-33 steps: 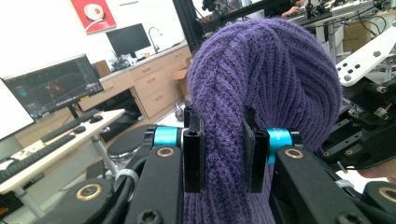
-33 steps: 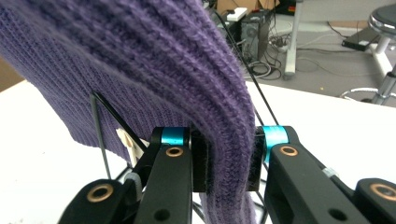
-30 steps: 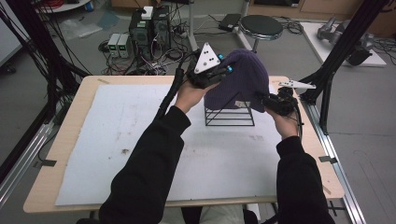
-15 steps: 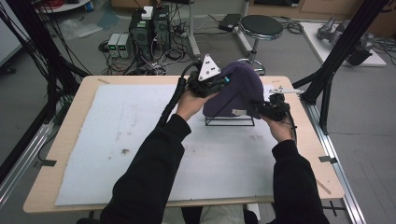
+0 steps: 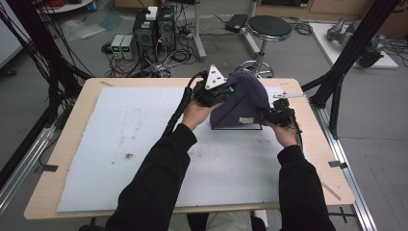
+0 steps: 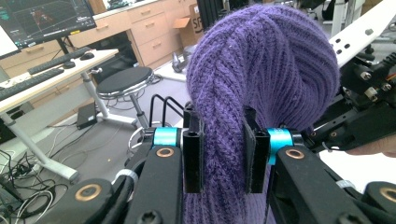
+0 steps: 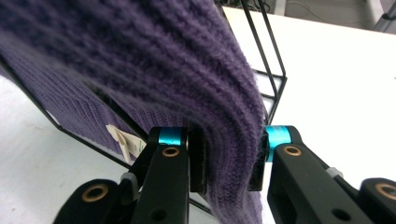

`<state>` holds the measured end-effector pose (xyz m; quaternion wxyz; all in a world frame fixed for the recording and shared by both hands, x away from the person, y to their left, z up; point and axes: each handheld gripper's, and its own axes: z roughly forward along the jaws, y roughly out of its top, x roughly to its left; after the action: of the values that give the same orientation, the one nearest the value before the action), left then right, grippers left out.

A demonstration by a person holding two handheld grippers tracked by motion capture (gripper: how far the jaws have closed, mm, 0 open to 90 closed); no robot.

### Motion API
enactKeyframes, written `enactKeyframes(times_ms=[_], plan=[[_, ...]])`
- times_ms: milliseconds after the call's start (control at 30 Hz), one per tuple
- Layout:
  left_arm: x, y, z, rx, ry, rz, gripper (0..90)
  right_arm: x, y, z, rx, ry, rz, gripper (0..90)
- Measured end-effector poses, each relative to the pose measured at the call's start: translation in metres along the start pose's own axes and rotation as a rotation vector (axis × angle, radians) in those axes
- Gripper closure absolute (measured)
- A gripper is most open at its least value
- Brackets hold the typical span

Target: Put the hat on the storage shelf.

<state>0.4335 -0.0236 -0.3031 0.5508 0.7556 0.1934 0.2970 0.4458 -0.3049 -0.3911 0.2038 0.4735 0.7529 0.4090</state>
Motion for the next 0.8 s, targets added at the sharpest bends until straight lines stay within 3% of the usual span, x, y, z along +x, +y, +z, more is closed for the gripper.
enactKeyframes(times_ms=[267, 533, 800], plan=[[-0.010, 0.000, 0.004, 0.028, 0.001, 0.040, 74.3, -0.008, -0.006, 0.007, 0.018, 0.023, 0.063, 75.0], [-0.013, -0.003, 0.007, 0.049, -0.009, 0.063, 73.9, -0.013, -0.009, 0.011, 0.044, 0.026, 0.086, 72.4], [-0.012, -0.006, 0.010, 0.047, -0.023, 0.052, 73.5, -0.014, -0.010, 0.011, 0.059, 0.014, 0.084, 71.4]])
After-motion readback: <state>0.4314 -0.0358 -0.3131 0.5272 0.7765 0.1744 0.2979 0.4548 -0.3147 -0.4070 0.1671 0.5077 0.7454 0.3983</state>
